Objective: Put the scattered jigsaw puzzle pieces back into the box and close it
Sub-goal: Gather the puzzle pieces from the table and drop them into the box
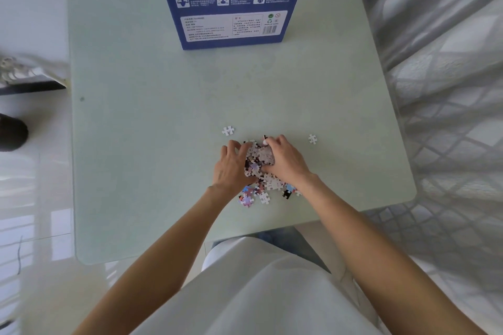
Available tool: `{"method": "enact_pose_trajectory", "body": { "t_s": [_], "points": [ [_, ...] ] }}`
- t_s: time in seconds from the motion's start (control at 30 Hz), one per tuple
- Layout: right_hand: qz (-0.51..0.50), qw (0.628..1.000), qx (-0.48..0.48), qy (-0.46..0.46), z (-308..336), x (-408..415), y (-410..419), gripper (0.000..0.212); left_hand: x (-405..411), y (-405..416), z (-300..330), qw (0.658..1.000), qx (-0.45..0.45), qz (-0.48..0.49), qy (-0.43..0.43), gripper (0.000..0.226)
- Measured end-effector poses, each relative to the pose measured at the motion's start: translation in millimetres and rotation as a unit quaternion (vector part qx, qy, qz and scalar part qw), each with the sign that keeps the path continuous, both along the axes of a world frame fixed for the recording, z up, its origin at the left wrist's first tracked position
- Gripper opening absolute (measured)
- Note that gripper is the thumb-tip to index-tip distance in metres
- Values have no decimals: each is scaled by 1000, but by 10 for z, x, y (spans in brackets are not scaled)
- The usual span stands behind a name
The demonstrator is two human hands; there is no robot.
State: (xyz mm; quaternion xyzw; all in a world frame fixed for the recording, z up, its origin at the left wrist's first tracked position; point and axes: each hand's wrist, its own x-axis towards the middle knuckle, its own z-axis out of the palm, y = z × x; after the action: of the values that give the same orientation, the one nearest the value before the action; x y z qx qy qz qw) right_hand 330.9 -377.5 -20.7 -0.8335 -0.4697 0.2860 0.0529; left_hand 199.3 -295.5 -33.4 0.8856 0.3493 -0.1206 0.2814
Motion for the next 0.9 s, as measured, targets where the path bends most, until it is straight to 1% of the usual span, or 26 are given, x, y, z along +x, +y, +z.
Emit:
{"method": "enact_pose_trajectory", "body": {
  "t_s": [0.13, 0.3, 0.4, 0.53, 0.63, 0.8, 0.9],
  "points": [
    [-20, 1000, -4, -7, -9, 21, -58, 58, -18, 30, -33, 1000, -5, 7, -14, 78],
    [-31, 999, 7, 1, -11, 42, -124, 41, -13, 49, -33, 999, -2, 3, -35, 69],
    [-48, 998, 25, 6, 8, 70, -148, 36, 55, 106, -17, 999, 10, -18, -35, 65],
    [-84, 996, 34, 19, 28, 128, -176, 35, 145, 168, -5, 999, 16, -49, -17, 71],
    [-114, 992, 54, 29, 54, 164, -192, 28, 192, 195, 5, 998, 17, -61, -20, 62],
    [-159, 981, 96, 53, 116, 226, -236, 7, 232, 237, 3, 995, 36, -96, -15, 51],
    [-162, 982, 90, 50, 126, 247, -282, 6, 244, 288, 16, 992, 42, -117, -18, 49]
  ]
}}
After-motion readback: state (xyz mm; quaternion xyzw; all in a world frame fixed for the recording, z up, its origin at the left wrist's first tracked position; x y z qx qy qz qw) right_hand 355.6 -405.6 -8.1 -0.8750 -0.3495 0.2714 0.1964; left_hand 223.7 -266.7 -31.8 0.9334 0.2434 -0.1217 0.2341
